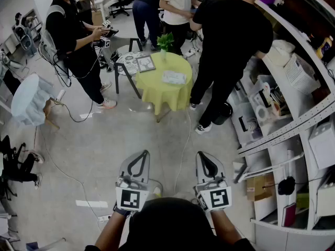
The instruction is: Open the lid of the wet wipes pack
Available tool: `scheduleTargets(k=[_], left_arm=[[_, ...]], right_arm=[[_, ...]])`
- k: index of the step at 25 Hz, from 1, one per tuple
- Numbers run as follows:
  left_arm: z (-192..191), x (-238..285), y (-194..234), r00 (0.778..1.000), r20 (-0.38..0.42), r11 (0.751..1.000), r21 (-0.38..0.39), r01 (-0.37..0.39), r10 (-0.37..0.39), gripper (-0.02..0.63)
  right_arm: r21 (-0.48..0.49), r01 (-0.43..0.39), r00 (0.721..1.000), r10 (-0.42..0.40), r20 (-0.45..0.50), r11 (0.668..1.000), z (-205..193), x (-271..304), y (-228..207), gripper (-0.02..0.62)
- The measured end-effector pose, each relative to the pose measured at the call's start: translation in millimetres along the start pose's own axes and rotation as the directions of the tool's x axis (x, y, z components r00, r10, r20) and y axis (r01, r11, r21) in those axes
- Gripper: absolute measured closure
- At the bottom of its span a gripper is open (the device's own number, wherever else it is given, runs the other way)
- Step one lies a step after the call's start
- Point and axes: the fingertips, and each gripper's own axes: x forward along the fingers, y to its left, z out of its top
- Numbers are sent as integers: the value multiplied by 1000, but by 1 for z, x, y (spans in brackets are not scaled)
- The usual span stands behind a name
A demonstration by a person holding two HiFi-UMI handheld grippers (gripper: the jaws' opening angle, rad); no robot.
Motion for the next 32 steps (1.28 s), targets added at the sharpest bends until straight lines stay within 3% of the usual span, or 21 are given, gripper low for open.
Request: scheduleTargets(k=[14,21,27,32], left_arm=[[-2,7,-3,1000,1,1000,-23,21,-21,588],[-5,12,0,1000,3,999,-33,17,-17,588],[-3,8,11,1000,-1,1000,-23,15,-15,588],[-25,-7,34,1000,-13,995,-99,-9,8,588]], right_arm=[[-18,46,999,-45,16,999,2,-1,-12,581],[-26,44,999,-44,9,999,0,3,-14,501],[-30,9,999,-11,-43,1000,-4,18,-3,349],[-56,-22,996,17,-88,998,-5,35,17,281]])
